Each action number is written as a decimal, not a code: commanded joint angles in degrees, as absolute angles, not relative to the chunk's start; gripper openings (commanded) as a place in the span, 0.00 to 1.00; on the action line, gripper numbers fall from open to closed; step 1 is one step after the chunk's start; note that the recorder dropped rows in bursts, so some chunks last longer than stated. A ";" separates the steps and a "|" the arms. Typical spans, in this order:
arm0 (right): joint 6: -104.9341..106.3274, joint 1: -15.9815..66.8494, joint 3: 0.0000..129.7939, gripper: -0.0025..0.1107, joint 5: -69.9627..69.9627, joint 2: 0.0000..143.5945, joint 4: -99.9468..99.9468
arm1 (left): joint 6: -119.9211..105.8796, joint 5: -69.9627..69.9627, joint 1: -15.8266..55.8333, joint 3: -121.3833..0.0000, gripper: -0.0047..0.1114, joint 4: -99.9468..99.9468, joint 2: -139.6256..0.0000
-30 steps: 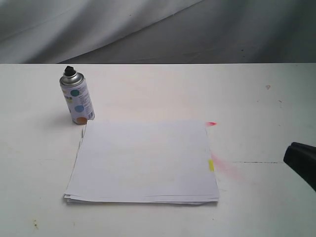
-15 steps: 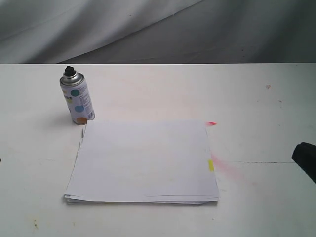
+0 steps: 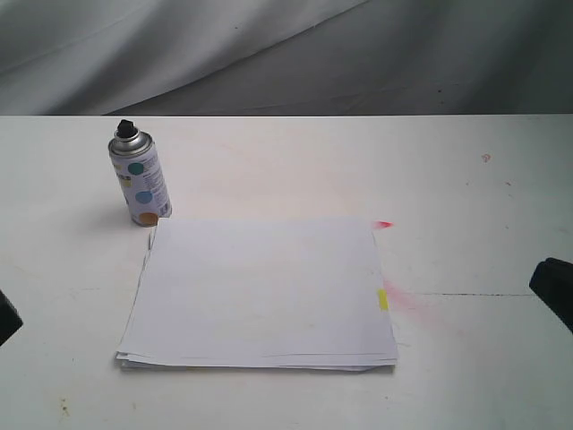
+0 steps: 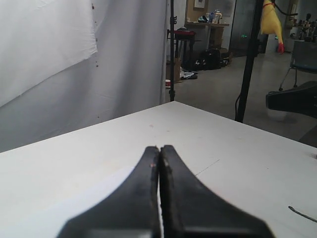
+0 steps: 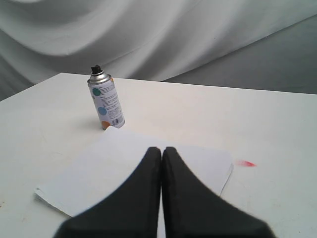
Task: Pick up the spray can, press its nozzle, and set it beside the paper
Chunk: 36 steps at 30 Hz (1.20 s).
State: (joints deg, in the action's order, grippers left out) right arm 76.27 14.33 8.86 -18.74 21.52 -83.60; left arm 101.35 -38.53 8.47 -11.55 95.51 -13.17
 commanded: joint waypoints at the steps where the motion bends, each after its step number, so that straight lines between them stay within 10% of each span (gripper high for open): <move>1: 78.39 14.15 8.47 0.02 -14.69 21.62 -83.19 | 101.75 -38.95 8.57 -11.33 0.04 95.62 -13.01; 12: 17.90 14.15 8.47 0.02 -4.05 21.62 -26.68 | 101.77 -38.65 8.57 -11.33 0.04 96.54 -13.01; 36: 6.85 8.49 0.00 0.02 -4.93 7.86 -9.10 | 101.77 -38.75 8.57 -11.33 0.04 96.65 -13.01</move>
State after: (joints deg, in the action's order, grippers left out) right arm 7.72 8.93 0.22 -2.85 8.87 -10.67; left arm 101.35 -38.53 8.47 -11.55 97.00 -13.17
